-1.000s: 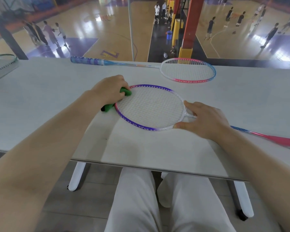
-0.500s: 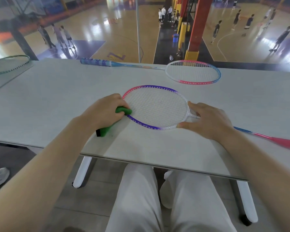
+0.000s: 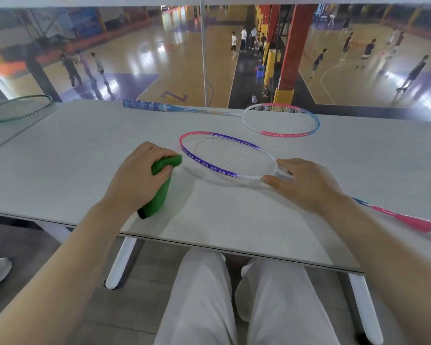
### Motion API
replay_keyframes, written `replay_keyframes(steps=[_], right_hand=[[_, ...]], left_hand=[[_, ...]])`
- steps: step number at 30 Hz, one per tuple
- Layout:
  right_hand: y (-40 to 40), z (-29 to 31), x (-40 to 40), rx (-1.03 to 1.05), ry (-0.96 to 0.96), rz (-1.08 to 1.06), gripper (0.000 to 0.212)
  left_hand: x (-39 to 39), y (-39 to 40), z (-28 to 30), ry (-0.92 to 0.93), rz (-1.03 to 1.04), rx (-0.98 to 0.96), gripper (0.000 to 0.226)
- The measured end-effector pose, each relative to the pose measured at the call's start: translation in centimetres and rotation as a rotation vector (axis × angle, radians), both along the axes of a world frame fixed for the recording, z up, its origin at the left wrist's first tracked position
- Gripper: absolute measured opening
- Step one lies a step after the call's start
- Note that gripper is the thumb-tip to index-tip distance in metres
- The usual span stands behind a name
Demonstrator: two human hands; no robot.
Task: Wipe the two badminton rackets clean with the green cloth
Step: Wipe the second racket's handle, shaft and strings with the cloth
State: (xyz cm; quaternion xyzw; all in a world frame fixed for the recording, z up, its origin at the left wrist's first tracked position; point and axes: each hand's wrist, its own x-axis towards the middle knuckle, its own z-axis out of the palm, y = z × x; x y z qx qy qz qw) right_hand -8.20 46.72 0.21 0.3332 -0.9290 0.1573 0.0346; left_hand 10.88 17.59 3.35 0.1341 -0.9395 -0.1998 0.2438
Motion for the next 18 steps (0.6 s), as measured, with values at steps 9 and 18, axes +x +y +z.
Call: replay_keyframes(steps=[9, 18], right_hand=[[0.2, 3.1, -0.1, -0.149, 0.016, 0.031, 0.067], [-0.4, 5.9, -0.7, -0.103, 0.089, 0.042, 0.055]], left_hand=[[0.1, 0.6, 1.7, 0.061, 0.019, 0.020, 0.026], [-0.5, 1.9, 2.6, 0.073, 0.009, 0.011, 0.027]])
